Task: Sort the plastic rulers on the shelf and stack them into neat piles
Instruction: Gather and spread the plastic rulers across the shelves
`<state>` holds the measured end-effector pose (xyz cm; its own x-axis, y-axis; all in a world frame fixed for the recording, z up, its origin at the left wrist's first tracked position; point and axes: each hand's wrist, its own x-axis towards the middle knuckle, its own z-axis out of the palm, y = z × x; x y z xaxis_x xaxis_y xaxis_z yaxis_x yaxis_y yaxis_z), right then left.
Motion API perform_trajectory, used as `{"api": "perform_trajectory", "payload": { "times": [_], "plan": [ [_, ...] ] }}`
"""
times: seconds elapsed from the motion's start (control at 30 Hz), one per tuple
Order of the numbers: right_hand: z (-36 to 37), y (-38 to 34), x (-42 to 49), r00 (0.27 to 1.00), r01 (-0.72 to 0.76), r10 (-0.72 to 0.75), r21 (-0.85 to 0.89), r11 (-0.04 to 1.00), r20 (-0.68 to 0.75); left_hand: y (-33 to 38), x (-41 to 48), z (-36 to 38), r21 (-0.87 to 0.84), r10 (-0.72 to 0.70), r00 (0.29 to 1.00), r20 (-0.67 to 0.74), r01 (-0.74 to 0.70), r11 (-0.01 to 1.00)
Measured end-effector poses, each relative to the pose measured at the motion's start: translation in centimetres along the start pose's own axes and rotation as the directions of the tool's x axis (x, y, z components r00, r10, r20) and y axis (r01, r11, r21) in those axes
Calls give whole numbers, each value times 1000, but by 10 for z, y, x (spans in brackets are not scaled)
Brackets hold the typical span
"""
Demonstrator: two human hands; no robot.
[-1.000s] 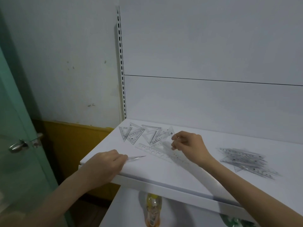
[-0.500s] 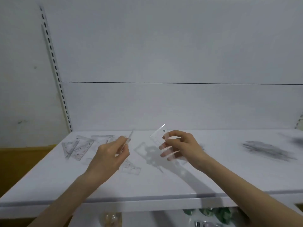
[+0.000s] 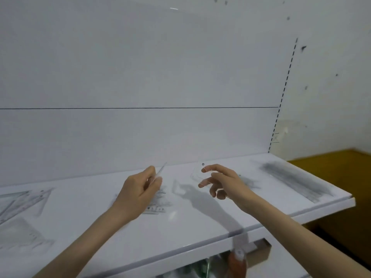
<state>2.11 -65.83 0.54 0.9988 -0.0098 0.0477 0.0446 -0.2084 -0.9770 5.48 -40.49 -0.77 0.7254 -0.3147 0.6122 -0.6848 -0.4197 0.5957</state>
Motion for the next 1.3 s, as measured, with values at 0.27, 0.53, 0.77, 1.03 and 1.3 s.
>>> {"api": "perform_trajectory", "payload": {
  "times": [0.27,0.53,0.77,1.03,1.3],
  "plan": [
    [-150,53,29,982,31,-138,-609,793,-129,23,43,103,248,6,997,78,-25,969],
    [-164,84,74,986,89,-160,-653,752,-51,33,43,137,434,-241,964,110,171,885],
    [-159,86,104,998,49,-65,-699,714,3,33,49,136,544,-339,937,87,241,804],
    [-135,67,86,822,563,-456,-614,554,342,32,57,142,549,-338,937,92,235,802],
    [-35,60,92,257,920,-755,-393,-1,604,29,33,102,583,-343,937,68,241,775]
  ]
}}
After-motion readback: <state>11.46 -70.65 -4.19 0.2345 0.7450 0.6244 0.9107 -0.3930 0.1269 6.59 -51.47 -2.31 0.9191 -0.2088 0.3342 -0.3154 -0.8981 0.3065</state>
